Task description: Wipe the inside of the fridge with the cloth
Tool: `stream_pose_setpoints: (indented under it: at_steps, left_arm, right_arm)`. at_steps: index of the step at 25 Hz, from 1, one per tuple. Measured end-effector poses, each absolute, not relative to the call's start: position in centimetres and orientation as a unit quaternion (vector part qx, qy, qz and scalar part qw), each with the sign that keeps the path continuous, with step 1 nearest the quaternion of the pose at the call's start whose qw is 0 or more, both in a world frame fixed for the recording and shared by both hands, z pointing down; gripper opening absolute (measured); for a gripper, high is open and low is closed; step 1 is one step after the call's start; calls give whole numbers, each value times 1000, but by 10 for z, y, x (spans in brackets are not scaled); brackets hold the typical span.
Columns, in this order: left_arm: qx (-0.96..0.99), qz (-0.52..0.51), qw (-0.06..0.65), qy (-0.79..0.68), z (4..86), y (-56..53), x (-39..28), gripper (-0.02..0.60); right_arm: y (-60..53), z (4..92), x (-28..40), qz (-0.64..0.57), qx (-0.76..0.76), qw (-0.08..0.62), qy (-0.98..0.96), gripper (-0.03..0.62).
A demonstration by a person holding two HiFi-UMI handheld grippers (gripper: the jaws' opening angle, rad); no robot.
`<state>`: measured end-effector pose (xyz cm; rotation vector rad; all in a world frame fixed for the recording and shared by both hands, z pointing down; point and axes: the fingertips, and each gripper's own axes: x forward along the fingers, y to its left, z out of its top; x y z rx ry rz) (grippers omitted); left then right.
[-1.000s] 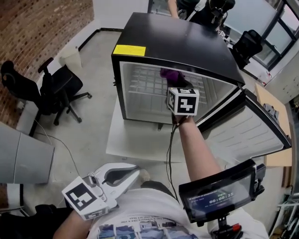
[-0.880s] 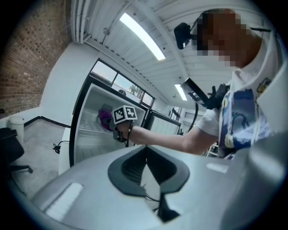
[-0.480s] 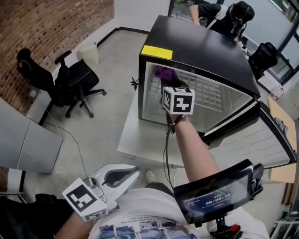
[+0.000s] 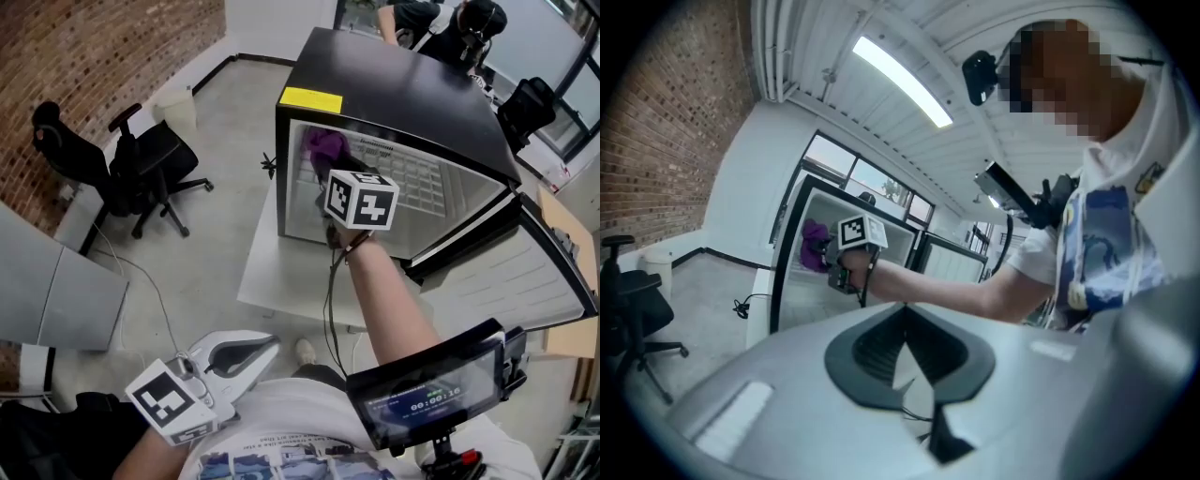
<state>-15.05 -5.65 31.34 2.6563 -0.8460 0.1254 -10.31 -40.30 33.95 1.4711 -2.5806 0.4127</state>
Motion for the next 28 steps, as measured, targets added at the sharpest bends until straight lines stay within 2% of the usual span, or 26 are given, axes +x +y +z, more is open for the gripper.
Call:
stream_pose_setpoints:
  at_steps: [9, 17, 23, 28]
  left_arm:
    - [958, 50, 172, -225, 312, -49, -118, 8]
    - [967, 63, 166, -182, 313, -45, -91, 8]
    - [968, 66, 166, -176, 311, -42, -85, 8]
    - [966, 61, 170, -185, 311, -40, -88, 8]
  right_arm:
    - [-382, 304, 14, 83, 586, 59, -804, 74]
    - [-360, 298, 123, 46, 670, 90, -735, 74]
    - [-357, 336, 139, 53, 681, 137, -718, 74]
    - [-358, 358, 110, 69, 658, 142, -736, 74]
